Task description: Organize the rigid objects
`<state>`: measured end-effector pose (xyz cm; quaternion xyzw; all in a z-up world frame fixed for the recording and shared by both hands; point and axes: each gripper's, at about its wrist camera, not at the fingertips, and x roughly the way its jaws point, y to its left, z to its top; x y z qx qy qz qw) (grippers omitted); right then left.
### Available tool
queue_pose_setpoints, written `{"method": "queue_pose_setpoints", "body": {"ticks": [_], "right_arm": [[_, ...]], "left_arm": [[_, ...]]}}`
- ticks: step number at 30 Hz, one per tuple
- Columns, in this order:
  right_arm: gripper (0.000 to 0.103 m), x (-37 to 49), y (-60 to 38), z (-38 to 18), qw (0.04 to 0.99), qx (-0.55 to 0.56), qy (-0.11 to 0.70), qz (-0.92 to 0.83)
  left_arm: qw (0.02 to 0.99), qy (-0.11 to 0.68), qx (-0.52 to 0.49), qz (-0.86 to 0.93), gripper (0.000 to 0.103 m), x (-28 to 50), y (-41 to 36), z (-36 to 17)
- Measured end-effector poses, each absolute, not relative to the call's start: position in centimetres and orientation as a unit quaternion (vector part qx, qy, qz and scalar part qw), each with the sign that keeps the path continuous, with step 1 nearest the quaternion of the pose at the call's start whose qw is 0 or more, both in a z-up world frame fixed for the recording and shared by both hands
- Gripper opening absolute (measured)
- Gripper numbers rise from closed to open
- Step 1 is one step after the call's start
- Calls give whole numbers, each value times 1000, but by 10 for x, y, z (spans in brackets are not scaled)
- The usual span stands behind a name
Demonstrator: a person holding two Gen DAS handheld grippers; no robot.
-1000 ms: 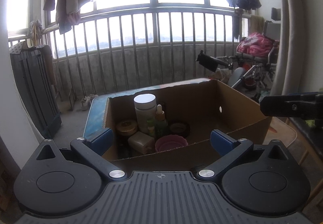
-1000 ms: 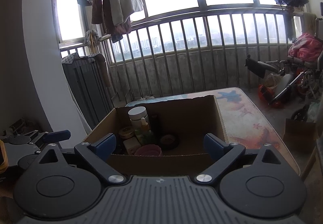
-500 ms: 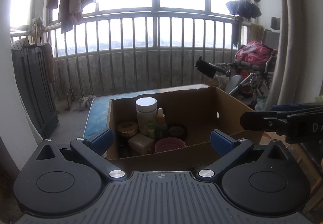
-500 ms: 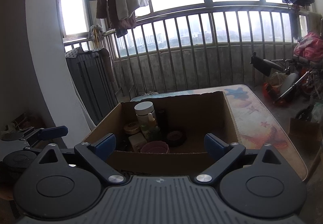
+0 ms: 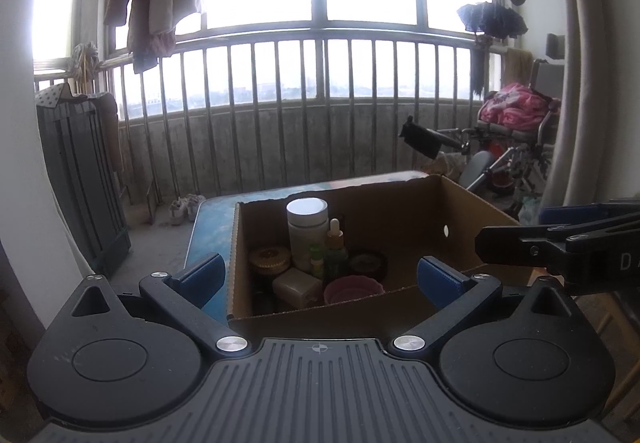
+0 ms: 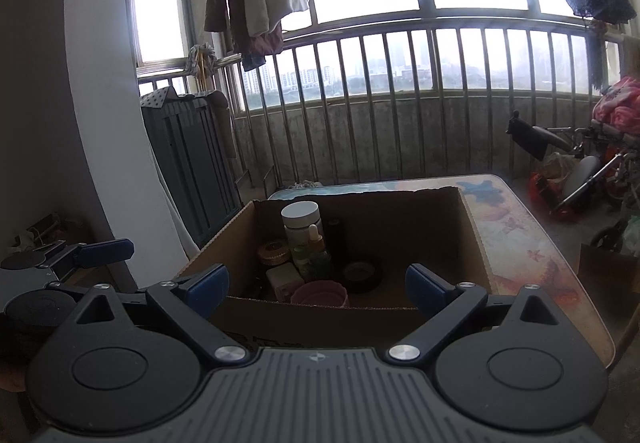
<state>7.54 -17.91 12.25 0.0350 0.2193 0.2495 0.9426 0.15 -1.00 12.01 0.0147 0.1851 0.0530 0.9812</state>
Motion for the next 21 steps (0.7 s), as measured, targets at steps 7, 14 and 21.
{"method": "queue_pose_setpoints", "body": {"ticks": [7,14,21], "right_arm": [[98,77,-178,121,940,39,227,251],[98,74,-178,122,944,33,220,242],[98,77,-185,122,948,36,221,227]], "left_arm": [[981,188,14,54,103,1,-9,119],[981,189,7,47,103,0,-6,117],[979,197,2,58,103,2,0,115]]}}
